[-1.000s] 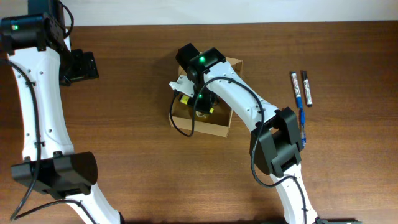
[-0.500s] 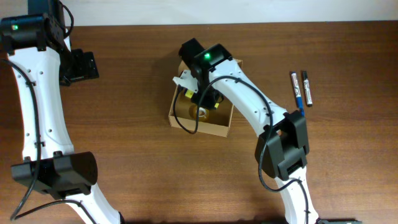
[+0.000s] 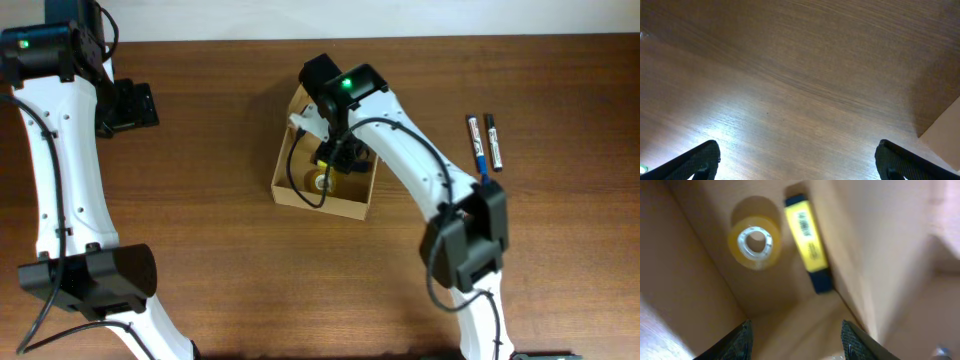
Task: Pack container
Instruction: 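Carry the yellow highlighter into the box and release it, then move the right gripper to the blue-capped whiteboard marker and grasp it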
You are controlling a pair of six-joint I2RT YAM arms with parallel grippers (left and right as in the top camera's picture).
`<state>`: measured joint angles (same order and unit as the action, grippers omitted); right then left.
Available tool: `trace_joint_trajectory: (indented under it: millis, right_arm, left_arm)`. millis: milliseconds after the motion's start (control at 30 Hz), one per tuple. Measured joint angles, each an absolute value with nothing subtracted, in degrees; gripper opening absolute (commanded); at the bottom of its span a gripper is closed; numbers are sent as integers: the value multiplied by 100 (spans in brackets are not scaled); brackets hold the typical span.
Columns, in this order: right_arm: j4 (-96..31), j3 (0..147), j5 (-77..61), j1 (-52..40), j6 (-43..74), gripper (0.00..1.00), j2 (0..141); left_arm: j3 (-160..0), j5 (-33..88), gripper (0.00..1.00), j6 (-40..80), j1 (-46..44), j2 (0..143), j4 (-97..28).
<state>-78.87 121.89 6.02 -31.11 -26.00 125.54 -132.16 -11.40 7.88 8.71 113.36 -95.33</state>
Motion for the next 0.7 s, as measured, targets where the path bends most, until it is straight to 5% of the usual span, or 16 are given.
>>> trace_joint_trajectory:
  millis: [233, 400, 533, 700]
  right_arm:
    - [-7636, 12180, 891, -2609, -2156, 65, 10280]
    - [-7419, 12328, 814, -906, -1411, 63, 9026]
    - [-7317, 12256, 336, 460, -928, 63, 9111]
    - [-7098, 11764, -106, 1074, -718, 63, 10169]
  left_arm:
    - [-13214, -1140, 100, 788, 871, 11336, -9533]
    - [-13214, -1140, 100, 788, 871, 11336, -9533]
    - [-13214, -1140, 100, 786, 871, 11336, -9533]
    - [-13214, -1140, 100, 788, 871, 11336, -9533]
